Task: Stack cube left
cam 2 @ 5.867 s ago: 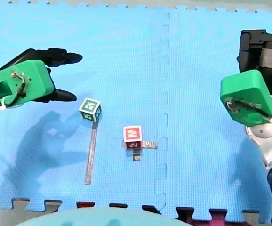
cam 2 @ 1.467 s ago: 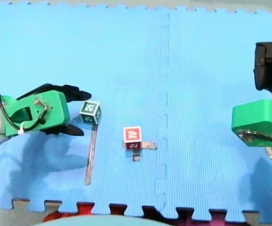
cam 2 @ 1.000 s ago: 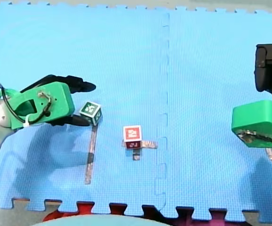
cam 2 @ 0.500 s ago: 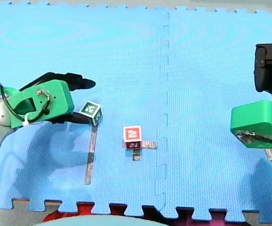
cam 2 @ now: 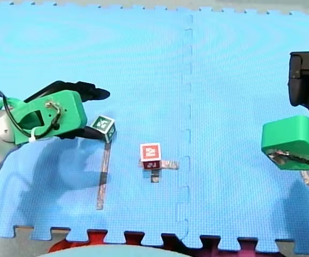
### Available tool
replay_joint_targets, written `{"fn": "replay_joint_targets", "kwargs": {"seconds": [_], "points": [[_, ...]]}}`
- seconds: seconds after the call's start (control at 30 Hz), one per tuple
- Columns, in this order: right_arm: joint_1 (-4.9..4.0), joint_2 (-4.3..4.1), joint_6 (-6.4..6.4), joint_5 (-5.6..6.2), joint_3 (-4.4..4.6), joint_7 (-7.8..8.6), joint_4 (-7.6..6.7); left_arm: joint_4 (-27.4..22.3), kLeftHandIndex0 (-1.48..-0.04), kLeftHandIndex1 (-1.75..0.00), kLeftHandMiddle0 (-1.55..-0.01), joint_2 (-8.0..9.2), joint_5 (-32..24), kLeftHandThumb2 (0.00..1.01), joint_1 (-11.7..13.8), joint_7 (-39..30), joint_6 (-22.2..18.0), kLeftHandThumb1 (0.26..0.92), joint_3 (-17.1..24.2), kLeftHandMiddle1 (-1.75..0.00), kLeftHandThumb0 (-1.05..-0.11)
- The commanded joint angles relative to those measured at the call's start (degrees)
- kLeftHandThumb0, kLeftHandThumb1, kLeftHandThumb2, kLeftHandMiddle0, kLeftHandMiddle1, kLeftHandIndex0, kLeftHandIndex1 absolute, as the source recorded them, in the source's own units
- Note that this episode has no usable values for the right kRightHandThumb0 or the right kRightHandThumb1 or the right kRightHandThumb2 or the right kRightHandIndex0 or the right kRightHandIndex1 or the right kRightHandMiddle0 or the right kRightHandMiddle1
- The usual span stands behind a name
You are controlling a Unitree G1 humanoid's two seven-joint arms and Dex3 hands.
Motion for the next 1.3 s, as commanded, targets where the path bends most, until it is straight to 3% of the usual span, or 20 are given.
{"fn": "replay_joint_targets", "kwargs": {"seconds": [0.0,0.17,0.5,0.7,0.9,1.27], "points": [[-0.33,-0.34,-0.44,0.15,-0.21,-0.36,1.02,-0.51,-0.54,-0.02,-0.86,0.87,-1.87,0.0,-1.33,-1.47,-2.18,0.789,1.73,-1.75,-1.022],[-0.88,-0.05,-1.51,-0.02,0.11,-0.92,2.32,-0.28,-0.56,-0.02,-0.88,1.44,-0.98,0.0,-2.57,0.6,-1.78,0.786,1.28,-1.75,-1.022],[0.74,-0.31,-0.64,-0.15,-0.25,-0.66,-0.78,-0.04,-0.57,-0.02,-0.88,0.75,-0.48,0.0,-0.41,1.23,-0.04,0.779,0.82,-1.75,-1.019],[1.52,-0.5,-0.73,-0.27,-0.38,-0.52,-1.56,0.11,-0.57,-0.02,-0.88,0.67,0.05,0.0,0.08,2.06,0.3,0.778,0.22,-1.75,-1.015],[2.74,-1.05,-0.45,-0.21,-0.91,0.2,-3.71,0.2,-0.55,0.0,-0.88,0.43,1.53,0.0,0.23,3.43,1.3,0.78,-0.87,-1.75,-1.009],[6.72,-1.55,0.49,-0.97,-1.7,1.34,-9.29,0.17,-0.54,0.0,-0.88,-0.26,1.13,0.0,1.34,3.63,1.78,0.767,-0.55,-1.75,-0.993]]}}
